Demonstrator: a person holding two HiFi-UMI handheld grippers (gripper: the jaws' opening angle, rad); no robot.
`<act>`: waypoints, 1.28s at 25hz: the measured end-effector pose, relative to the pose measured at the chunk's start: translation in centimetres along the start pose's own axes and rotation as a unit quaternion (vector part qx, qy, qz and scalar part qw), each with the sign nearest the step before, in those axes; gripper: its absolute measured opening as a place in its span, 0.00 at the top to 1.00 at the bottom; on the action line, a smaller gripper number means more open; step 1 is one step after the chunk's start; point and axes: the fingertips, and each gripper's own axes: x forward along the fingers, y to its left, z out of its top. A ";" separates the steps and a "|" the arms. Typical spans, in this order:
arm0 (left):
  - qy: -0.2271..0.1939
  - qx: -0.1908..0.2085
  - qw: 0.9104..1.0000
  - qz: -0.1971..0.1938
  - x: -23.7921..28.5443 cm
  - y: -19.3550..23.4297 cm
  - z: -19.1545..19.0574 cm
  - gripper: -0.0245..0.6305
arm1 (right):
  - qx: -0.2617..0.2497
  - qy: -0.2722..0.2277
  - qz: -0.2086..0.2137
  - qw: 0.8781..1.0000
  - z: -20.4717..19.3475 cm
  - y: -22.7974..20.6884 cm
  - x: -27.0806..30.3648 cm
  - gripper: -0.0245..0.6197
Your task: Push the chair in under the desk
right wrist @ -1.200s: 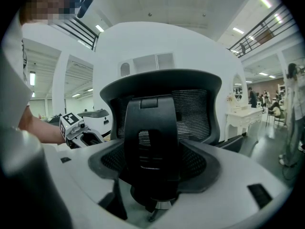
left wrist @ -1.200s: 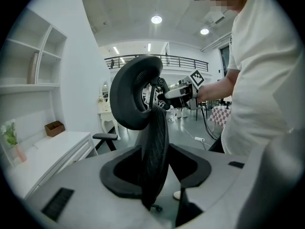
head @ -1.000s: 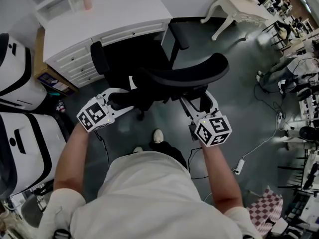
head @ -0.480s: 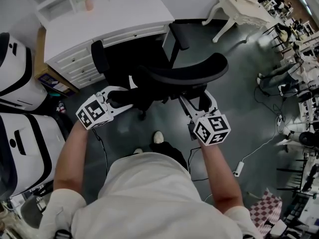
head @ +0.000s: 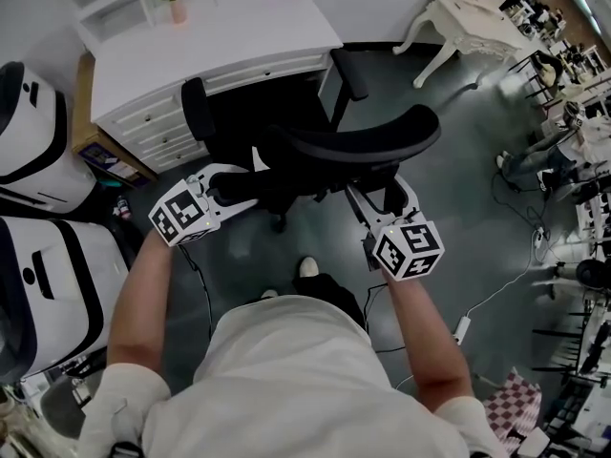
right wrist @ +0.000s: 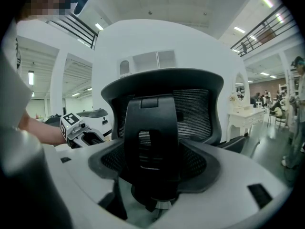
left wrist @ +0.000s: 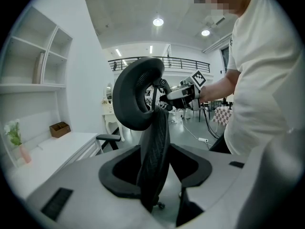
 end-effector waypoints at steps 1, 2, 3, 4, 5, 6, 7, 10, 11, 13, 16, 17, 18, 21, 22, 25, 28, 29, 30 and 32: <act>0.000 0.001 1.000 -0.001 0.0 0.1 0.1 0.68 | 0.000 -0.001 0.000 1.000 0.1 0.0 0.1 0.47; 0.000 0.002 1.000 -0.002 0.0 0.2 0.2 0.68 | 0.001 -0.002 0.000 1.000 0.2 -0.1 0.2 0.47; 0.000 0.002 1.000 -0.004 -0.1 0.3 0.2 0.68 | 0.002 -0.003 0.000 1.000 0.3 -0.1 0.3 0.47; 0.000 0.001 1.000 -0.005 -0.1 0.4 0.1 0.68 | 0.002 -0.002 0.000 1.000 0.3 -0.1 0.4 0.47; -0.001 0.000 1.000 -0.005 -0.1 0.5 0.0 0.67 | 0.002 -0.002 0.000 1.000 0.2 0.0 0.4 0.47; -0.003 -0.002 1.000 -0.005 -0.1 0.5 0.0 0.67 | 0.002 -0.001 0.001 1.000 0.2 0.0 0.5 0.47; -0.003 -0.002 1.000 -0.004 -0.1 0.5 -0.1 0.67 | 0.002 -0.001 0.000 1.000 0.1 0.0 0.4 0.47; -0.004 -0.002 1.000 -0.003 -0.1 0.4 -0.1 0.67 | 0.002 -0.001 -0.001 1.000 0.0 0.0 0.3 0.47; -0.003 -0.002 1.000 -0.002 -0.1 0.3 -0.1 0.67 | 0.003 -0.001 0.000 1.000 0.0 0.0 0.3 0.47; -0.002 -0.002 1.000 0.000 -0.1 0.3 0.0 0.67 | 0.004 -0.004 0.002 1.000 0.1 0.0 0.3 0.47; 0.000 -0.003 1.000 0.001 0.0 0.3 0.0 0.67 | 0.006 -0.009 0.001 1.000 0.0 -0.1 0.2 0.47; 0.001 -0.003 1.000 0.002 0.0 0.3 -0.1 0.67 | 0.006 -0.009 0.001 1.000 0.0 -0.1 0.2 0.47; 0.002 -0.003 1.000 0.003 0.0 0.3 -0.1 0.67 | 0.007 -0.009 0.002 1.000 -0.1 -0.1 0.3 0.47; 0.007 -0.007 1.000 0.007 0.1 0.3 -0.2 0.66 | 0.007 -0.014 0.007 1.000 -0.2 -0.1 0.3 0.47; 0.009 -0.009 1.000 0.011 0.1 0.3 -0.2 0.65 | 0.005 -0.016 0.008 1.000 -0.2 -0.1 0.3 0.47; 0.016 -0.024 0.999 0.033 0.0 0.5 -0.5 0.63 | -0.010 -0.018 0.002 1.000 -0.4 0.1 0.4 0.47; 0.024 -0.040 0.997 0.067 -0.2 0.8 -0.6 0.59 | -0.026 -0.016 -0.001 1.000 -0.6 0.1 0.5 0.47; 0.027 -0.043 0.996 0.078 -0.3 0.8 -0.6 0.58 | -0.030 -0.014 -0.001 0.999 -0.6 0.1 0.5 0.47; 0.030 -0.045 0.994 0.090 -0.4 0.8 -0.7 0.58 | -0.033 -0.012 -0.001 0.999 -0.6 0.1 0.4 0.47; 0.037 -0.045 0.991 0.118 -0.6 0.9 -0.7 0.56 | -0.042 -0.007 -0.004 0.999 -0.7 0.2 0.3 0.47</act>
